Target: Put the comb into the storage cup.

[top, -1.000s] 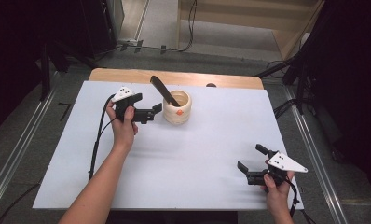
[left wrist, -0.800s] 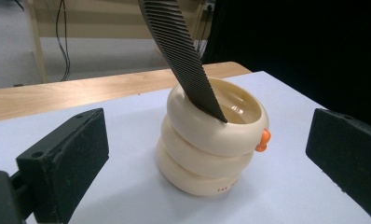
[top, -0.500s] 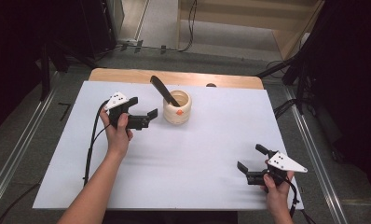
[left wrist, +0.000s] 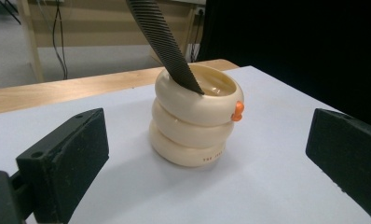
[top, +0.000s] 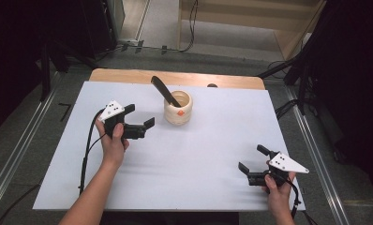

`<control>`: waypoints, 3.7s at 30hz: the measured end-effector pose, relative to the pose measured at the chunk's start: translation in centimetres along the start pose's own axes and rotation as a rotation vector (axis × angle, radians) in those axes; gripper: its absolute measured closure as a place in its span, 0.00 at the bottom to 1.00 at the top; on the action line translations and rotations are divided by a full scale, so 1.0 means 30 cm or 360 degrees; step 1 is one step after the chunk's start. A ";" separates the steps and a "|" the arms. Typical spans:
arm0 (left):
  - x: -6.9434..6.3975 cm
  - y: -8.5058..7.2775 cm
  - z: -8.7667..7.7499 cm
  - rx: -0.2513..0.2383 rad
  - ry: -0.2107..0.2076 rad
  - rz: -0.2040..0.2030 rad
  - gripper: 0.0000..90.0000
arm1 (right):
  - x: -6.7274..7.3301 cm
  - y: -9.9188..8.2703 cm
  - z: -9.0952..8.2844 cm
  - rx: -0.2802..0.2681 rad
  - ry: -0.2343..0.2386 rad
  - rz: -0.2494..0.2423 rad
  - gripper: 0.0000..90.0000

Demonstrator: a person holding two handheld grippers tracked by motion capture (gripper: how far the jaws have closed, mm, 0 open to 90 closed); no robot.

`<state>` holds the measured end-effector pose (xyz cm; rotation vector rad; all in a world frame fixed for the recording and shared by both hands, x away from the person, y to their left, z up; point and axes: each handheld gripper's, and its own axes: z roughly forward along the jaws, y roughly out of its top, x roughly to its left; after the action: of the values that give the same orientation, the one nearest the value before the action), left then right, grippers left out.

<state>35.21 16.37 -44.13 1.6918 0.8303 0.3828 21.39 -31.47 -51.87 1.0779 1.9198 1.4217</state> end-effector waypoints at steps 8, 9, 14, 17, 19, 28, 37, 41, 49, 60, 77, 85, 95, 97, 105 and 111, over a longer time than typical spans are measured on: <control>0.000 -0.020 -0.032 0.0010 0.0008 0.0015 0.00 | -0.001 0.000 0.001 -0.0001 -0.0003 -0.0009 0.00; -0.001 -0.022 -0.037 0.0008 0.0010 0.0013 0.00 | -0.001 0.000 0.001 0.0000 -0.0005 -0.0010 0.00; -0.003 -0.034 -0.063 0.0009 0.0011 0.0030 0.00 | -0.001 0.000 0.002 0.0000 -0.0006 -0.0011 0.00; -0.003 -0.042 -0.077 0.0002 0.0014 0.0024 0.00 | -0.001 0.000 0.002 -0.0001 -0.0005 -0.0010 0.00; -0.004 -0.046 -0.088 0.0002 0.0023 0.0029 0.00 | -0.001 0.000 0.001 0.0000 -0.0006 -0.0010 0.00; -0.009 -0.084 -0.139 0.0008 0.0042 0.0046 0.00 | 0.000 0.000 0.002 0.0004 -0.0008 -0.0011 0.00; -0.011 -0.123 -0.188 0.0006 0.0058 0.0048 0.00 | 0.002 0.000 0.002 0.0010 -0.0007 -0.0007 0.00; -0.004 -0.140 -0.209 0.0009 0.0066 0.0045 0.00 | 0.003 0.000 0.002 0.0010 -0.0008 -0.0009 0.00; 0.008 -0.164 -0.253 0.0018 0.0091 0.0054 0.00 | 0.003 0.000 0.003 0.0012 -0.0009 -0.0012 0.00; 0.028 -0.199 -0.317 0.0024 0.0120 0.0038 0.00 | 0.004 0.000 0.004 0.0015 -0.0015 -0.0015 0.00; 0.050 -0.249 -0.428 0.0041 0.0166 0.0027 0.00 | 0.006 0.000 0.005 0.0019 -0.0023 -0.0022 0.00; 0.064 -0.277 -0.494 0.0056 0.0195 0.0036 0.00 | 0.006 0.000 0.006 0.0019 -0.0028 -0.0020 0.00; 0.087 -0.305 -0.543 0.0085 0.0230 0.0034 0.00 | 0.004 0.000 0.008 0.0025 -0.0035 -0.0020 0.00; 0.092 -0.310 -0.552 0.0085 0.0236 0.0033 0.00 | 0.004 0.000 0.008 0.0026 -0.0034 -0.0018 0.00; 0.096 -0.321 -0.592 0.0099 0.0273 0.0068 0.00 | 0.003 -0.001 0.007 0.0021 -0.0030 -0.0013 0.00; 0.119 -0.329 -0.610 0.0049 0.0260 0.0038 0.00 | 0.004 0.000 0.010 0.0025 -0.0028 -0.0021 0.00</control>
<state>22.77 32.79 -48.70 1.7170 0.9398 0.5325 21.56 -31.21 -51.95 1.0794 1.9252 1.3874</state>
